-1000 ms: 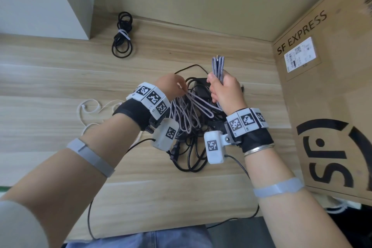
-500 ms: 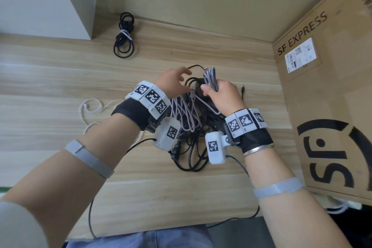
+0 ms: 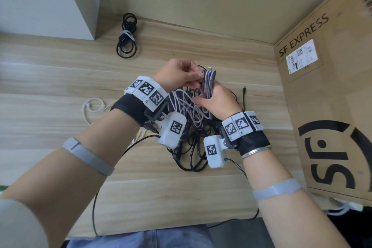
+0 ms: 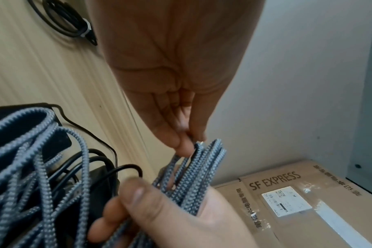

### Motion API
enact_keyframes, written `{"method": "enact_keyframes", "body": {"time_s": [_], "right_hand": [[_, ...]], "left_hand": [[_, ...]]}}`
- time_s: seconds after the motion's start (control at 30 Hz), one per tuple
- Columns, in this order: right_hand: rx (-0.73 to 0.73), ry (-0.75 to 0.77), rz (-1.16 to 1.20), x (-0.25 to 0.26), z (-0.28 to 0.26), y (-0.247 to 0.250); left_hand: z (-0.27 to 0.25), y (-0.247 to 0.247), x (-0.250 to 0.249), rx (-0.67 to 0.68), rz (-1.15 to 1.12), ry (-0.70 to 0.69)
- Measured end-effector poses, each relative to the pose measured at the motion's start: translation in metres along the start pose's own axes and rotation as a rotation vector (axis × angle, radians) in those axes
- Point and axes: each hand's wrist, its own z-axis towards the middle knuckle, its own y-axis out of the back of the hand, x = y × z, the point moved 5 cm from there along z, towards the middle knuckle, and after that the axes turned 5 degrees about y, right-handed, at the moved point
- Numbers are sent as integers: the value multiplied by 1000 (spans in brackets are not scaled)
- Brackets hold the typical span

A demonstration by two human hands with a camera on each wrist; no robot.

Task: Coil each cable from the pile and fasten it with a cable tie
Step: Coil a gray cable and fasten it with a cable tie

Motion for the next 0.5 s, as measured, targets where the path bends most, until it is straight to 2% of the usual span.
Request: {"method": "enact_keyframes", "body": {"time_s": [0.07, 0.17, 0.3, 0.4, 0.5], "right_hand": [[-39, 14, 46, 0, 1, 2], [-128, 30, 107, -4, 2, 7], [-193, 51, 222, -9, 3, 10], [-273, 66, 230, -11, 3, 14], [-238, 28, 175, -11, 3, 13]], "left_hand": [[1, 1, 1, -55, 84, -25], [5, 6, 16, -140, 449, 23], [8, 5, 39, -65, 818, 183], [9, 5, 43, -77, 890, 200], [10, 10, 38, -224, 821, 174]]}}
